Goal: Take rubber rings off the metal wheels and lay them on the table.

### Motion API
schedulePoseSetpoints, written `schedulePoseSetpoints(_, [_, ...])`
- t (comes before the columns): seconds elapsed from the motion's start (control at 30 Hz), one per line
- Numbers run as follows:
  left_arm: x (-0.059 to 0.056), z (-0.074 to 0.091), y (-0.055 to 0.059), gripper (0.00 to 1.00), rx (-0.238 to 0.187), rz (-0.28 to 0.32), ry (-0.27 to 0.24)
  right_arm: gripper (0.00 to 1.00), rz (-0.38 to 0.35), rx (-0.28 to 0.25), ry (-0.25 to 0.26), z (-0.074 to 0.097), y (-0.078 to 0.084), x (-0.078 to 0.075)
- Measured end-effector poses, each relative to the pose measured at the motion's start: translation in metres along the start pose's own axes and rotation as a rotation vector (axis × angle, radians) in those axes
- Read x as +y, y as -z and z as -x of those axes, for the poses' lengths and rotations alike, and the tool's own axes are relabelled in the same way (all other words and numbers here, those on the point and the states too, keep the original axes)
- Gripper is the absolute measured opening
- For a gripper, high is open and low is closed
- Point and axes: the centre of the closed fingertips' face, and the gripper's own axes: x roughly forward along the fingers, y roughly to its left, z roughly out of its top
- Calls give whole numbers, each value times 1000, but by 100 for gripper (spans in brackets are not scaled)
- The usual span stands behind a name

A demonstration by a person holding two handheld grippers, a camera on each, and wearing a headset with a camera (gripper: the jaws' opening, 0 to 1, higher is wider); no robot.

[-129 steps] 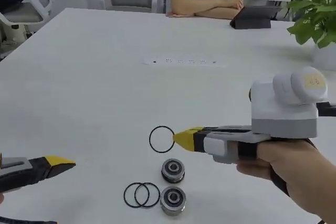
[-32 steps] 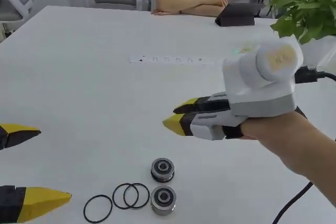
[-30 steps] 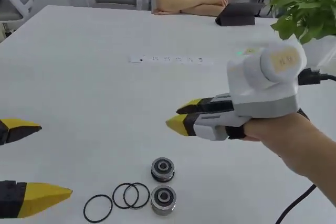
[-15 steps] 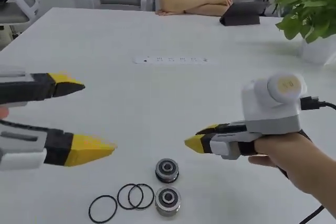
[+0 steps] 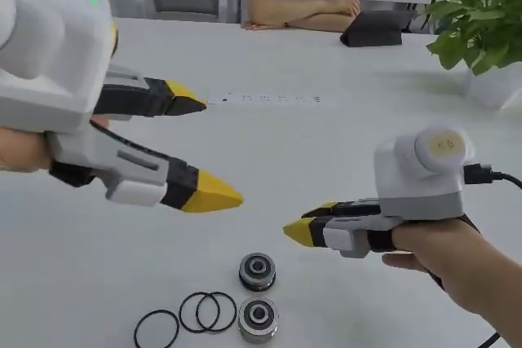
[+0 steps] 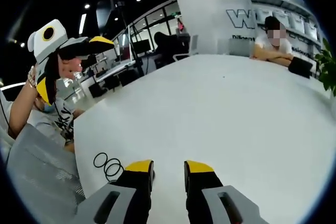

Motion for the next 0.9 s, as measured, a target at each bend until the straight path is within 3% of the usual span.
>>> schedulePoseSetpoints(0.13, [0, -16, 7, 67, 9, 8, 24, 21, 8, 3, -8, -2, 1, 2])
schedulePoseSetpoints(0.27, [0, -30, 22, 66, 21, 28, 18, 21, 19, 10, -20, -4, 2, 5])
schedulePoseSetpoints(0.43, [-16, -44, 45, 61, -6, 111, 55, 21, 37, 31, -31, -7, 6, 8])
schedulePoseSetpoints(0.6, [-21, -51, 68, 55, 23, 136, 49, 21, 48, 51, -47, -12, 11, 12])
schedulePoseSetpoints(0.9, [-12, -56, 87, 52, 19, 183, -7, 20, 58, 91, -60, -17, 21, 17])
